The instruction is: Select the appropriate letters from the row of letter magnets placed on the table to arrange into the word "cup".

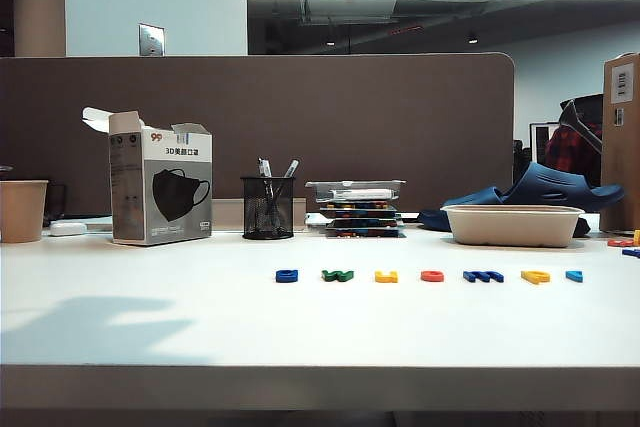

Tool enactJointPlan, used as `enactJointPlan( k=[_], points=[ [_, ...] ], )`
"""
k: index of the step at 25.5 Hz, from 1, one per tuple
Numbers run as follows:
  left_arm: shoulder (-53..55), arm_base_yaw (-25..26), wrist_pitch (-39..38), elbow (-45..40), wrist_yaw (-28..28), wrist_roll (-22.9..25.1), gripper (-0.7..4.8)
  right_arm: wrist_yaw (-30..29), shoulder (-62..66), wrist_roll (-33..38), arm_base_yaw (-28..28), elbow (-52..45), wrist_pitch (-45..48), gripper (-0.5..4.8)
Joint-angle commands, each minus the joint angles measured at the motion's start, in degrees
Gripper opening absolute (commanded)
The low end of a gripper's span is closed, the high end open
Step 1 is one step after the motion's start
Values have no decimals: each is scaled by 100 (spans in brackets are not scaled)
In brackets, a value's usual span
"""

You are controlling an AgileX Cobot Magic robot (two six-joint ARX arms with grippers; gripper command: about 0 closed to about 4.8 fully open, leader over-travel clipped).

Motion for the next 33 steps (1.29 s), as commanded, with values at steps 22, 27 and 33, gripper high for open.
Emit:
enactJointPlan(
  k=[22,27,33],
  points=[
    [-15,-7,35,26,-9,24,-5,168,4343,1296,2380,2691,-1923,4],
    [-15,-7,35,26,-7,24,-5,164,4990,1423,2555,2688,-2098,68],
    [-15,-7,35,26,-9,24,-5,431,5847,1427,2583,2688,-2452,105]
  ],
)
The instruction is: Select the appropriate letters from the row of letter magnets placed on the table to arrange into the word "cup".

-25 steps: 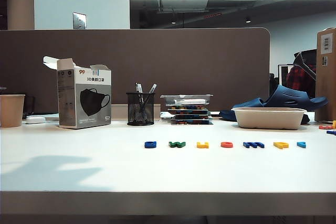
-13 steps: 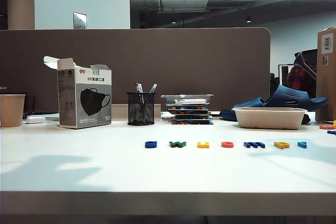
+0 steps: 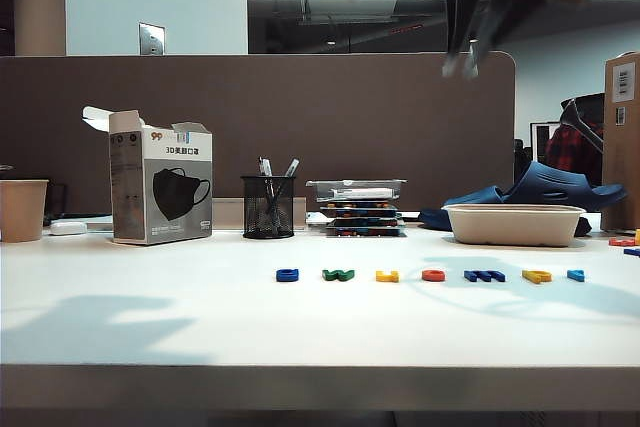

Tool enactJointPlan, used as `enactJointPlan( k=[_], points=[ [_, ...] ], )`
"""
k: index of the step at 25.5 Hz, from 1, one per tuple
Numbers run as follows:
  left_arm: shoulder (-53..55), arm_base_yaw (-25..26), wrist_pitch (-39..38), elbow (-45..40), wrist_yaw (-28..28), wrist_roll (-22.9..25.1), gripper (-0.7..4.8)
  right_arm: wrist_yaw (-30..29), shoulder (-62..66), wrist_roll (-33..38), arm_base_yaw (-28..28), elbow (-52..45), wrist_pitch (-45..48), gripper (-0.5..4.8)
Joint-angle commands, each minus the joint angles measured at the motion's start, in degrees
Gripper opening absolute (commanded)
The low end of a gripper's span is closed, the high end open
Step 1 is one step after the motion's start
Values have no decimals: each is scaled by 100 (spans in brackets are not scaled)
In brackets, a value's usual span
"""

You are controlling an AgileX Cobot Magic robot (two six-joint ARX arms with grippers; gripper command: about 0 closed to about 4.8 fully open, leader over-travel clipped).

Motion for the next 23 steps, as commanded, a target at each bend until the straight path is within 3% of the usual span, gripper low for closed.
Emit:
enactJointPlan(
  k=[1,3,12,13,16,23],
  points=[
    [-13,-7,35,26,-11,26,-5,238,260,26,7,28,-129,117],
    [-13,-7,35,26,-11,26,-5,297,535,48,7,28,-177,154],
    [-13,-7,35,26,-11,24,-5,389,1244,638,203,28,-181,161],
    [-13,-7,35,26,-11,24,-5,411,1322,684,227,28,-166,173],
    [-13,-7,35,26,-11,24,-5,487,1506,841,289,28,-164,277],
    [-13,-7,35,26,-11,26,-5,686,1773,1078,350,28,192,279]
  ],
)
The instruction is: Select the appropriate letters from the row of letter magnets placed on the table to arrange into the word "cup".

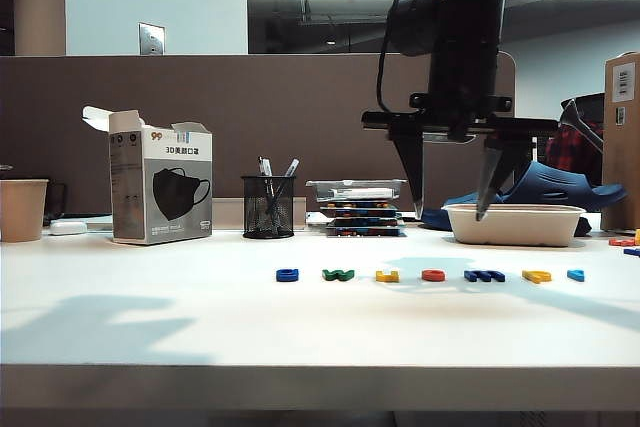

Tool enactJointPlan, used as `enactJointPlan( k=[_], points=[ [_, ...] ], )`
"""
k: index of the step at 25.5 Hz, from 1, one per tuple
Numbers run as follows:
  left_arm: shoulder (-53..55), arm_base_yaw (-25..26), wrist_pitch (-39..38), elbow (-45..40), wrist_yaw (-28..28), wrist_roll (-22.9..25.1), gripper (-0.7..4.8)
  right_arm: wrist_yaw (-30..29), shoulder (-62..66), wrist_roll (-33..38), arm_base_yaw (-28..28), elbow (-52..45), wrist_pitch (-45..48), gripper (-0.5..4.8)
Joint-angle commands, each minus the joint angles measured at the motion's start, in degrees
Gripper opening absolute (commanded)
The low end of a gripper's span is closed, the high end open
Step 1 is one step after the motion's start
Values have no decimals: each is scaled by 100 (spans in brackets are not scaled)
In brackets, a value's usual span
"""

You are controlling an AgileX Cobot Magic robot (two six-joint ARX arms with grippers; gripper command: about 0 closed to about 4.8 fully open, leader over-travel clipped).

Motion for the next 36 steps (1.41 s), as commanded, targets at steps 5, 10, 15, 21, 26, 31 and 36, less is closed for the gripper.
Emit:
enactJointPlan(
  k=[5,10,15,21,26,31,36],
  points=[
    [-15,-2,35,26,-20,24,-5,63,201,129,107,28,352,279],
    [-15,-2,35,26,-20,24,-5,68,385,129,146,28,420,279],
    [-15,-2,33,26,-17,26,-5,81,487,127,146,24,527,279],
    [-15,-2,35,26,-20,26,-5,66,643,127,146,22,553,279],
    [-15,-2,37,26,-20,26,-5,94,680,127,146,20,590,279],
    [-15,-2,37,26,-20,24,-5,83,769,127,146,20,699,279],
    [-15,-2,35,26,-20,24,-5,85,822,127,146,20,640,279]
  ],
)
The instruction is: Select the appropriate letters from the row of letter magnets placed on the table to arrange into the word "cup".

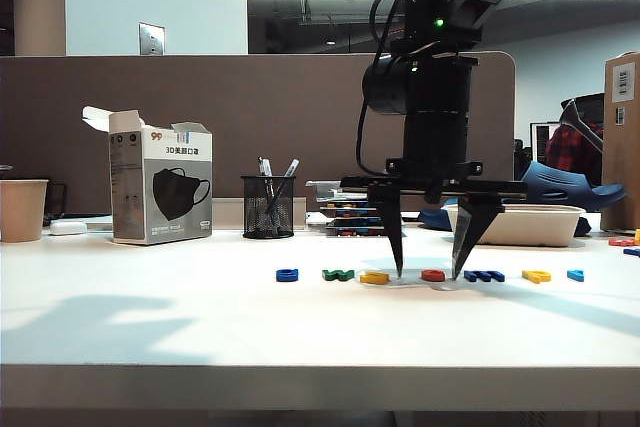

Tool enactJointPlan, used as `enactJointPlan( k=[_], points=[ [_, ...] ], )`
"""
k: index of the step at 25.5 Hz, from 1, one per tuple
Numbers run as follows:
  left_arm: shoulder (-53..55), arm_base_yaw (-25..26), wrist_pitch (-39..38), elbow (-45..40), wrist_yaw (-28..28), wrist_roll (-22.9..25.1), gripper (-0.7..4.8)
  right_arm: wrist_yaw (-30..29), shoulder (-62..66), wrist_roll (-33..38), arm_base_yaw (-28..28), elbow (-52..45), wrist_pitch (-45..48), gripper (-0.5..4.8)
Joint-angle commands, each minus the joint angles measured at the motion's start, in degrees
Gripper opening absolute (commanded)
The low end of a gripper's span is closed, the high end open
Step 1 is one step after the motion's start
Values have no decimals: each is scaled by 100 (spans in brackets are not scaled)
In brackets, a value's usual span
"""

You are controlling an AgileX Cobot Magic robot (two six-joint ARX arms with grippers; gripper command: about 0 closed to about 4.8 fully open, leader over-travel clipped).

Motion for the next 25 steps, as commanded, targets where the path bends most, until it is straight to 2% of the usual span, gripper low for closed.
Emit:
enactJointPlan(
  k=[1,17,21,25],
  points=[
    [-15,-4,35,26,-15,24,-5,11,-7,11,7,15,-9,279],
    [-15,-4,35,26,-15,26,-5,9,-4,9,7,13,-48,268],
    [-15,-4,35,26,-15,24,-5,9,-4,9,7,13,-59,240],
    [-15,-4,35,26,-15,24,-5,11,-4,7,7,13,-105,238]
  ],
)
